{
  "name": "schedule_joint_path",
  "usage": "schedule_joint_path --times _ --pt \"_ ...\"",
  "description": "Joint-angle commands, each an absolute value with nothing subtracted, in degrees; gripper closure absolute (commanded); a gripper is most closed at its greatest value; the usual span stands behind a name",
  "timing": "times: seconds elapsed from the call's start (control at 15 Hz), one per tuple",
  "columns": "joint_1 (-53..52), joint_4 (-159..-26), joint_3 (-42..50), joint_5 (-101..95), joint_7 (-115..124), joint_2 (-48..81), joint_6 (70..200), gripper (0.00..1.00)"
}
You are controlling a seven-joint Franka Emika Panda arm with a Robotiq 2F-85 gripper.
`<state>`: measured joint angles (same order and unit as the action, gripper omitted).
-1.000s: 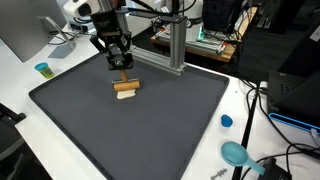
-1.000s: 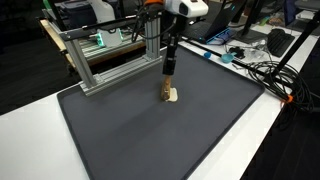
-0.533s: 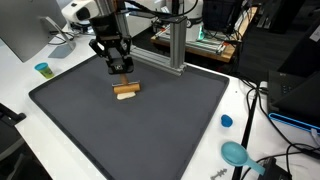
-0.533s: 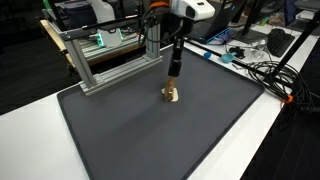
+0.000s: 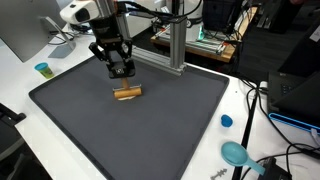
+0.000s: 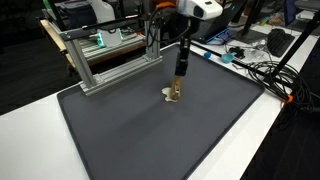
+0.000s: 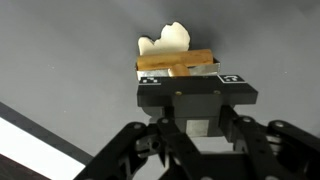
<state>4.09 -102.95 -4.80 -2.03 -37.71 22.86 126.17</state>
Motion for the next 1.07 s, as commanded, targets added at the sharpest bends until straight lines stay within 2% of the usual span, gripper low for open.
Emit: schedule_joint_path --times 0.0,0.4,0.67,1.0 --pt "5.25 -100.27 -6.25 2.40 -40.22 26.20 124.79 0.79" --pt "6.57 -99.43 -6.83 7.81 -41.78 26.28 125.58 0.79" --pt "7.34 -105.41 -7.01 10.94 -41.40 17.28 129.83 0.79" --pt "4.68 -106.78 -3.62 4.58 -35.55 14.94 128.50 0.79"
